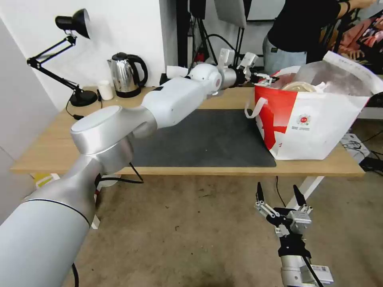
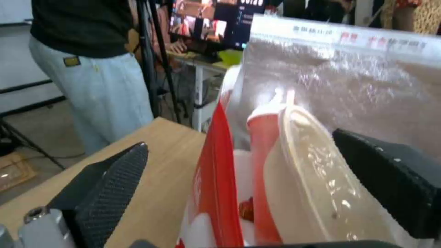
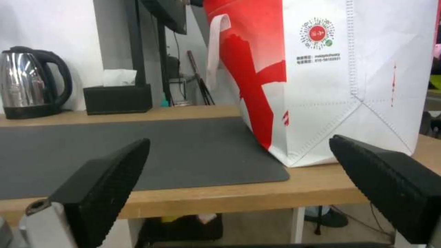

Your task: Pick up the trash from the table and place it into the takeout bag.

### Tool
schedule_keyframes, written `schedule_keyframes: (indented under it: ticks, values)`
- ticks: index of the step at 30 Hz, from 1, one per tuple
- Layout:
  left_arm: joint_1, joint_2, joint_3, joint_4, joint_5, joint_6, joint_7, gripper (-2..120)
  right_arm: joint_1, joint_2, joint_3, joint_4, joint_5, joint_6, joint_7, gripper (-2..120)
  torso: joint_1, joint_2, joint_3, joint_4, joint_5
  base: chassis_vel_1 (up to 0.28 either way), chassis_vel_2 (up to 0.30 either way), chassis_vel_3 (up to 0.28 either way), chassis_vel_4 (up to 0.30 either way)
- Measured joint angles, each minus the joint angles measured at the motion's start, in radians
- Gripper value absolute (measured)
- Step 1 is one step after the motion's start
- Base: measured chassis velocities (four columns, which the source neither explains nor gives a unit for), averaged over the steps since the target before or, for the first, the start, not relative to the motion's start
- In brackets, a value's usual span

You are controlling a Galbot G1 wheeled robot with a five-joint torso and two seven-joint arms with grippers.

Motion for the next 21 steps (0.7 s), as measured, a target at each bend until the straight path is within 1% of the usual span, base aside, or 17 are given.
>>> schedule_keyframes:
  ticks: [1, 6, 7, 10, 11, 15, 16, 17, 19, 20, 21]
  values:
    - [0.0, 0.0, 0.0, 0.0, 0.0, 0.0, 0.0, 100, 0.0, 0.0, 0.0, 0.0, 0.0, 0.0, 0.0, 100, 0.0, 0.0, 0.0, 0.0, 0.0, 0.0, 0.0, 0.0, 0.0]
    - [-0.017, 0.0, -0.061, -0.005, -0.028, -0.003, 0.003, 100, 0.0, 0.0, 0.0, 0.0, 0.0, 0.0, 0.0, 100, 0.0, 0.0, 0.0, 0.0, 0.0, 0.0, 0.0, 0.0, 0.0]
    - [-0.017, 0.0, -0.061, -0.005, -0.028, -0.003, 0.003, 100, 0.0, 0.0, 0.0, 0.0, 0.0, 0.0, 0.0, 100, 0.0, 0.0, 0.0, 0.0, 0.0, 0.0, 0.0, 0.0, 0.0]
    - [-0.027, 0.0, -0.106, -0.017, -0.038, -0.005, 0.014, 100, 0.0, 0.0, 0.0, 0.0, 0.0, 0.0, 0.0, 100, 0.0, 0.0, 0.0, 0.0, 0.0, 0.0, 0.0, 0.0, 0.0]
    - [-0.027, 0.0, -0.106, -0.017, -0.038, -0.005, 0.014, 100, 0.0, 0.0, 0.0, 0.0, 0.0, 0.0, 0.0, 100, 0.0, 0.0, 0.0, 0.0, 0.0, 0.0, 0.0, 0.0, 0.0]
    - [-0.041, 0.008, -0.166, -0.025, -0.022, -0.018, 0.017, 100, 0.0, 0.0, 0.0, 0.0, 0.0, 0.0, 0.0, 100, 0.0, 0.0, 0.0, -0.0003, 0.0001, 0.0, 0.0, 0.0, 0.0]
    - [-0.041, 0.008, -0.166, -0.025, -0.022, -0.018, 0.017, 100, 0.0, 0.0, 0.0, 0.0, 0.0, 0.0, 0.0, 100, 0.0, 0.0, 0.0, -0.0003, 0.0001, 0.0, 0.0, 0.0, 0.0]
    - [-0.041, 0.018, -0.174, -0.04, -0.02, -0.018, 0.016, 100, 0.0, 0.0, 0.0, 0.0, 0.0, 0.0, 0.0, 100, 0.0, 0.0, 0.0, -0.0003, 0.0001, 0.0, 0.0, 0.0, 0.0]
    - [-0.034, 0.081, -0.187, -0.124, -0.018, -0.028, 0.007, 100, 0.0, 0.0, 0.0, 0.0, 0.0, 0.0, 0.0, 100, 0.0, 0.0, 0.0, -0.0004, 0.0, 0.0, 0.0, 0.0, 0.0]
    - [-0.034, 0.081, -0.187, -0.124, -0.018, -0.028, 0.007, 100, 0.0, 0.0, 0.0, 0.0, 0.0, 0.0, 0.0, 100, 0.0, 0.0, 0.0, -0.0004, 0.0, 0.0, 0.0, 0.0, 0.0]
    - [-0.029, 0.11, -0.194, -0.159, -0.017, -0.032, -0.001, 100, 0.0, 0.0, 0.0, 0.0, 0.0, 0.0, 0.0, 100, 0.0, 0.0, 0.0, -0.0001, 0.0, 0.0, 0.0, 0.0, 0.0]
